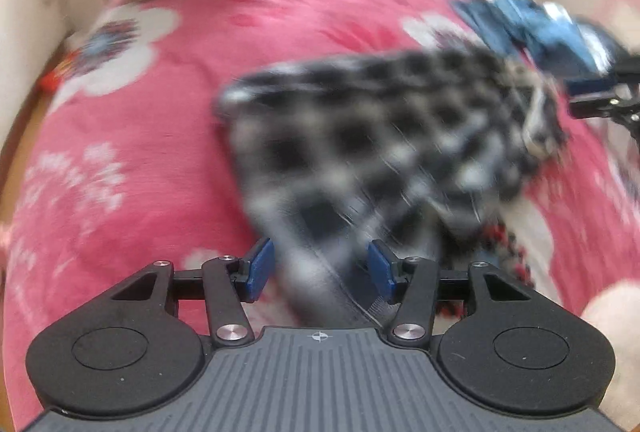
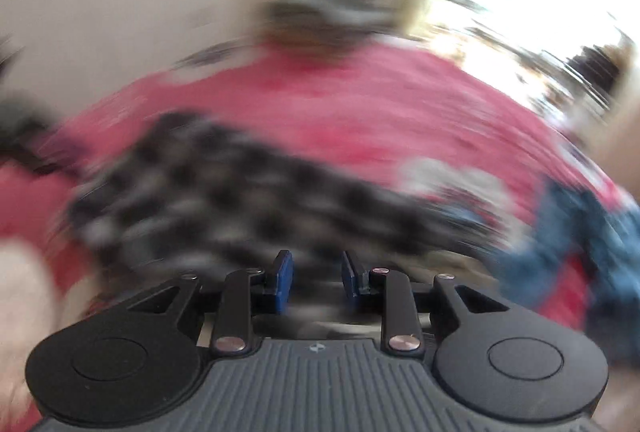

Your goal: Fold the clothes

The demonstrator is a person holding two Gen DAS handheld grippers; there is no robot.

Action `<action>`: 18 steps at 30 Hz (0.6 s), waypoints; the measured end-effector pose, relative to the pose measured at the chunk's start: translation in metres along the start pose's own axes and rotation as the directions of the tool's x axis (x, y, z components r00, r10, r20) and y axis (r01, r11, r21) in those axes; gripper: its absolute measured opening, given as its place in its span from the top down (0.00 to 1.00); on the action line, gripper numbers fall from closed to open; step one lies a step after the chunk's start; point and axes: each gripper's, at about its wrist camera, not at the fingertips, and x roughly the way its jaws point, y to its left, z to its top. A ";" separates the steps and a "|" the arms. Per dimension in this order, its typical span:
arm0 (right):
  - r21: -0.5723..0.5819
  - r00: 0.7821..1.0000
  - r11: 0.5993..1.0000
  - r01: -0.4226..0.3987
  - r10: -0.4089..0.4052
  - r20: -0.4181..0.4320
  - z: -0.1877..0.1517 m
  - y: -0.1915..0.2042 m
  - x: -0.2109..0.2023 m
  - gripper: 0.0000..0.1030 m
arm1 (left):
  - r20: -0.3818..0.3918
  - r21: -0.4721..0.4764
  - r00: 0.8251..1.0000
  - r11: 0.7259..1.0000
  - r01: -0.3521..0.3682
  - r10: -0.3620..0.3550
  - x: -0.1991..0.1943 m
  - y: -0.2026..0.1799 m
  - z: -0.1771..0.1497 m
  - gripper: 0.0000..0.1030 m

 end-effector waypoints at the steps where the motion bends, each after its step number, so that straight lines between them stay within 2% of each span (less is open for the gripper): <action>1: -0.030 0.999 0.998 -0.049 0.049 -0.001 0.003 0.022 0.009 0.72 | -0.010 0.037 1.000 0.999 -0.021 0.022 0.006 -0.005 -0.002 0.50; 3: -0.061 0.990 0.988 -0.142 0.142 -0.013 0.009 0.060 0.031 0.73 | -0.027 0.093 0.997 0.993 -0.076 0.078 0.017 -0.011 -0.006 0.50; 5: -0.070 0.979 0.977 -0.202 0.200 -0.033 0.016 0.083 0.055 0.75 | -0.043 0.062 0.995 0.994 -0.090 0.093 0.026 -0.002 -0.012 0.49; 7: -0.061 0.974 0.973 -0.221 0.217 -0.060 0.020 0.095 0.084 0.79 | -0.045 -0.015 0.997 0.998 -0.061 0.061 0.031 0.011 -0.016 0.49; 10: 0.045 0.974 0.985 -0.169 0.174 -0.149 0.012 0.079 0.128 0.85 | -0.033 -0.093 0.999 0.995 -0.028 0.025 0.034 0.025 -0.019 0.48; 12: 0.179 0.972 0.972 -0.155 0.182 -0.146 0.006 0.056 0.136 0.90 | -0.025 -0.103 1.000 0.994 -0.018 0.016 0.035 0.026 -0.020 0.47; 14: 0.299 0.973 0.943 -0.146 0.192 -0.131 0.006 0.037 0.134 0.90 | -0.019 -0.105 1.000 0.994 -0.008 0.006 0.037 0.029 -0.020 0.46; 15: 0.320 0.974 0.937 -0.141 0.189 -0.123 0.008 0.033 0.130 0.86 | -0.016 -0.104 1.000 0.995 -0.003 0.002 0.036 0.030 -0.021 0.46; 18: 0.292 0.974 0.942 -0.164 0.202 -0.105 0.018 0.040 0.115 0.86 | -0.011 -0.103 1.000 0.995 0.010 -0.011 0.033 0.031 -0.022 0.46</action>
